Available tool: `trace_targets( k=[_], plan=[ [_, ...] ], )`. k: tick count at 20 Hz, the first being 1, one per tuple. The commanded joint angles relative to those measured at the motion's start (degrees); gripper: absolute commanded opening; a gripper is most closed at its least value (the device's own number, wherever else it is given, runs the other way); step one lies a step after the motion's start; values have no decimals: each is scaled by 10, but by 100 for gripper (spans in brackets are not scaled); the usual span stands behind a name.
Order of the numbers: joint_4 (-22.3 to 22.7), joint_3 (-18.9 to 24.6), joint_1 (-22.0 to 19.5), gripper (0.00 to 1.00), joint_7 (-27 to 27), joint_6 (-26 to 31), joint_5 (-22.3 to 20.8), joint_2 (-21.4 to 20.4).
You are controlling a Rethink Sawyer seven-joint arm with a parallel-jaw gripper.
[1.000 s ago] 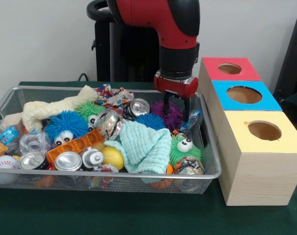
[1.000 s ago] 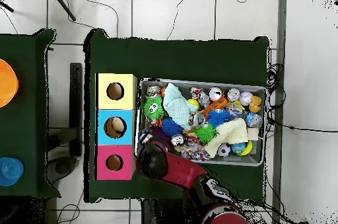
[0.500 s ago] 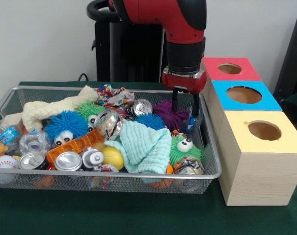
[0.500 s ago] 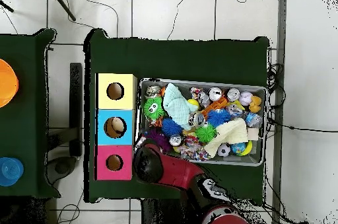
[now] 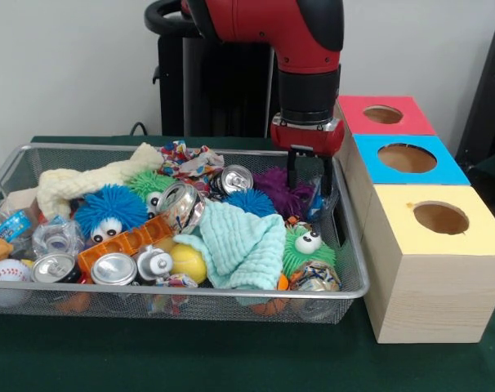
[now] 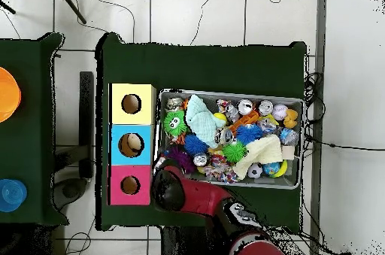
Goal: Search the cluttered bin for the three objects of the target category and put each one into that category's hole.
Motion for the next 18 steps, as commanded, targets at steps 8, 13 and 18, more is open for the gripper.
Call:
trace_targets(
  k=[8, 13, 18],
  plan=[
    [-35, 50, 0, 100, 46, 1, -46, 63],
    [-40, 50, -1, 100, 41, 7, -57, 67],
    [-44, 62, -18, 100, 38, 19, -66, 62]
  ],
)
